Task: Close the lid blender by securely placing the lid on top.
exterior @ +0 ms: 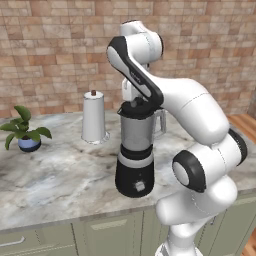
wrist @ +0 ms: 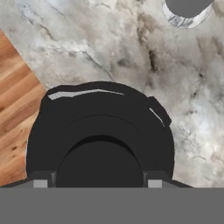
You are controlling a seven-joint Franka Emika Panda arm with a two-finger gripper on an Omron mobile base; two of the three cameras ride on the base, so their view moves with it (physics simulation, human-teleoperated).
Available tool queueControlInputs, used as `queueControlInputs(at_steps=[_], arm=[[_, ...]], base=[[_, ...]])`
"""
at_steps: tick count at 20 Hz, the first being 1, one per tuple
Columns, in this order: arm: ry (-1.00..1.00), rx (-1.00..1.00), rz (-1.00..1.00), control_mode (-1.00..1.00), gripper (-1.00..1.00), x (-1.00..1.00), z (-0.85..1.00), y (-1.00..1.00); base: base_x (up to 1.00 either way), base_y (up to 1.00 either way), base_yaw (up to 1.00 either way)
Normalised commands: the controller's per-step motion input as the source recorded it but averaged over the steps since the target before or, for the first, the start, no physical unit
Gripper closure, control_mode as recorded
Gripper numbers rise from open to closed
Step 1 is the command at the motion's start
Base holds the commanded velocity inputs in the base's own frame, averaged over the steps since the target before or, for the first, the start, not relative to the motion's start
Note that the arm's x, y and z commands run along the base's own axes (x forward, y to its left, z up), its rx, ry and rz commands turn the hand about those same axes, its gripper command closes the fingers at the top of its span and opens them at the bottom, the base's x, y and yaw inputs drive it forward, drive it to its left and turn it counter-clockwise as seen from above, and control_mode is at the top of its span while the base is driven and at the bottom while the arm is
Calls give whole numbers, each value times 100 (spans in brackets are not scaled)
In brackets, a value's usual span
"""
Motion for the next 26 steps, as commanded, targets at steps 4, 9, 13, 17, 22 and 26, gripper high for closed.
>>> queueControlInputs(at_steps=[4,9,13,17,22,26], arm=[[0,0,1,-100,100,-2,-44,0],[0,0,0,-100,100,-22,-60,0],[0,0,1,-100,-100,-7,-32,0],[-3,0,1,-100,-100,0,-5,0],[-11,0,2,-100,-100,-2,0,0],[-15,0,3,-100,-100,-6,0,0]], base=[[0,0,0],[0,0,0],[0,0,0],[0,0,0],[0,0,0],[0,0,0]])
